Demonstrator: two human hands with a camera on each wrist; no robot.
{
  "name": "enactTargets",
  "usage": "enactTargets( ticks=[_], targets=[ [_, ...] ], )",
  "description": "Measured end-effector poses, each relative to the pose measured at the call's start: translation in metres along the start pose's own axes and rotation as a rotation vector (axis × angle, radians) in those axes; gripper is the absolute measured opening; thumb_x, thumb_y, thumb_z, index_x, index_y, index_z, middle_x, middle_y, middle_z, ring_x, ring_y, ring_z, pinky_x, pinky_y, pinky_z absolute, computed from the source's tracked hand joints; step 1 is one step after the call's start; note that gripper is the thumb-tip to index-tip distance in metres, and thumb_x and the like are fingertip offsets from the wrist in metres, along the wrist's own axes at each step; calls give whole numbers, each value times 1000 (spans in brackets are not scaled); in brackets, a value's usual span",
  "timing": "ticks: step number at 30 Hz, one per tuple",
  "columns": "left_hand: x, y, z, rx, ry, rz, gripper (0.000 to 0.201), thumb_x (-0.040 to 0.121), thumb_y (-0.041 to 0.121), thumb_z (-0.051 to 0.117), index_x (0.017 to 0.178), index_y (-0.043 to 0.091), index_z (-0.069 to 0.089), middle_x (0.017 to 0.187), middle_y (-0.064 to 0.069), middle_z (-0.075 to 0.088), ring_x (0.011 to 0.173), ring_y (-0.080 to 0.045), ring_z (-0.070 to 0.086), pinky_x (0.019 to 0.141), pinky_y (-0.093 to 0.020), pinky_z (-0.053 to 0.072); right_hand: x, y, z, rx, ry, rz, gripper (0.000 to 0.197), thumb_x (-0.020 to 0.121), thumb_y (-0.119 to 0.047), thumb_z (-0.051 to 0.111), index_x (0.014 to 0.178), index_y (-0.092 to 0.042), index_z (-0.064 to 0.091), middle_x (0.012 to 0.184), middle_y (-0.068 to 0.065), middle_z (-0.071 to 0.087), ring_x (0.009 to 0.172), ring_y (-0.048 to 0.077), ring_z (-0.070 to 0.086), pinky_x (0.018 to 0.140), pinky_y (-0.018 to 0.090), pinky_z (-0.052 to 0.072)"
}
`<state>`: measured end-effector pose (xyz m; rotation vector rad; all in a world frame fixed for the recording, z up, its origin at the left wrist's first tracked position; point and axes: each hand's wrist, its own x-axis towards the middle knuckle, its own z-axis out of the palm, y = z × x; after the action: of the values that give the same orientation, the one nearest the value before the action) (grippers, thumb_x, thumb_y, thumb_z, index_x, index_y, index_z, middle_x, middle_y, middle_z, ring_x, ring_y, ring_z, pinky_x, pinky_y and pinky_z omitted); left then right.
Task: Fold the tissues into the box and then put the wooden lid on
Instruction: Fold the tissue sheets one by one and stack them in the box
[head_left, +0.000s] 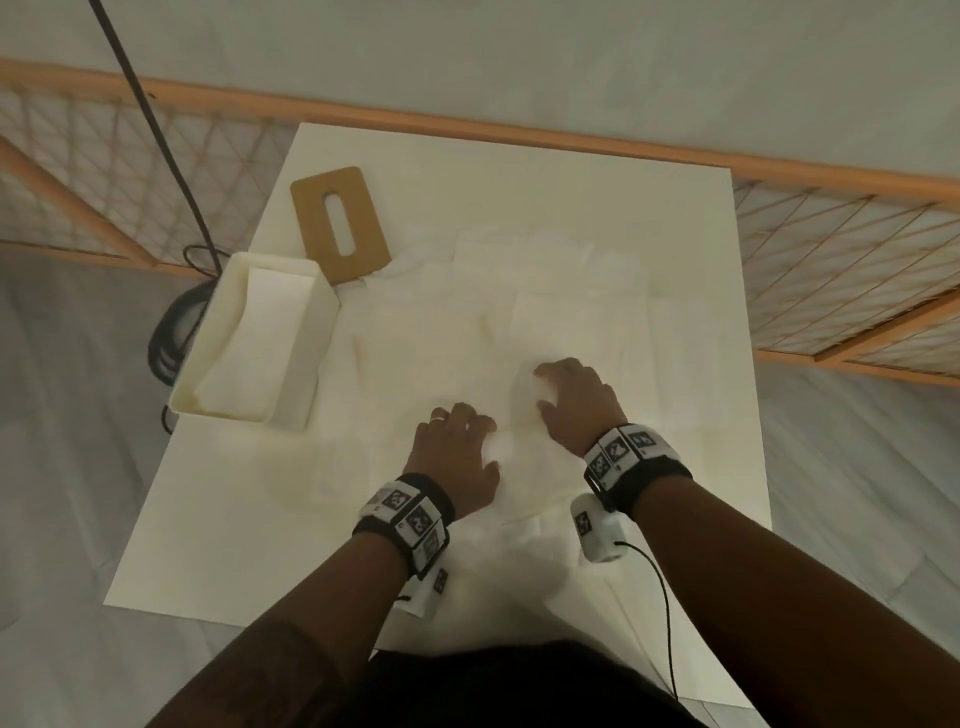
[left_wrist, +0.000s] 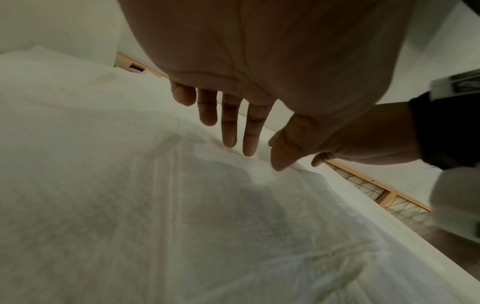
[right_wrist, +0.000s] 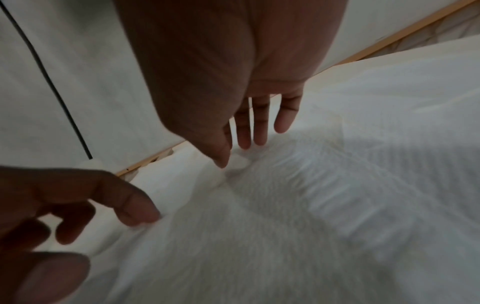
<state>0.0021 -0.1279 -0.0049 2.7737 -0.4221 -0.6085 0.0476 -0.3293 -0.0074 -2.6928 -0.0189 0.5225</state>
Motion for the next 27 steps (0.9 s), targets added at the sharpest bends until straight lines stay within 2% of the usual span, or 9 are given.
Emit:
enactTargets(
  ticks=[3,7,10,13,16,18,19,22,27],
  targets=[
    [7,6,2,1,-23,28,51,92,43,56,140,27,47,139,2,46,130,-29,38,109,-42,34,15,-6,-3,-119,-54,-74,51,96,-35,63,144,-25,48,144,-1,48,133,23,43,108,42,39],
    [12,12,8,9,-50,36,48,91,45,60,134,24,50,133,0,49,127,-30,41,107,-43,36,27,-12,-13,-229,-76,-109,36,96,-42,64,128,-27,62,132,-4,55,127,19,46,106,40,36],
    [17,16,8,-19,-39,52,42,92,42,62,129,23,54,129,1,52,124,-29,42,105,-42,37,30,-13,-21,-230,-130,-111,33,97,-40,61,127,-26,62,130,-7,62,123,17,54,105,40,32],
    [25,19,8,-11,-35,103,32,93,34,61,123,23,56,122,3,59,120,-28,45,101,-40,38,32,-11,-31,-181,-150,-111,22,96,-33,62,117,-28,63,114,-9,70,110,17,62,100,38,28],
    [31,20,7,18,-70,112,35,93,31,61,127,22,55,123,2,59,121,-29,45,101,-40,38,33,-13,-45,-165,-174,-111,17,96,-30,62,113,-30,66,106,-10,67,106,17,62,100,39,30],
    [34,22,5,75,-107,128,40,94,29,60,133,20,54,128,-2,55,124,-31,43,104,-41,37,36,-9,-54,-84,-103,-79,16,97,-29,60,112,-28,67,109,-5,68,106,21,62,97,37,38],
    [35,22,4,96,-124,137,42,95,28,60,136,19,53,130,-3,54,126,-32,42,105,-42,37,37,-6,-59,-2,-43,-45,12,97,-27,60,106,-28,67,106,-4,69,103,23,63,88,34,44],
    [35,22,4,106,-147,156,44,96,27,60,138,20,51,130,-3,54,127,-31,41,105,-41,35,35,2,-71,192,140,69,7,96,-22,58,97,-25,65,97,-4,67,90,20,63,67,25,40],
    [36,19,2,102,-174,174,44,96,26,57,140,21,52,133,-1,54,128,-31,40,107,-41,35,27,17,-97,431,371,235,18,98,-22,55,110,-11,63,98,1,63,89,21,56,76,26,40]
  ],
)
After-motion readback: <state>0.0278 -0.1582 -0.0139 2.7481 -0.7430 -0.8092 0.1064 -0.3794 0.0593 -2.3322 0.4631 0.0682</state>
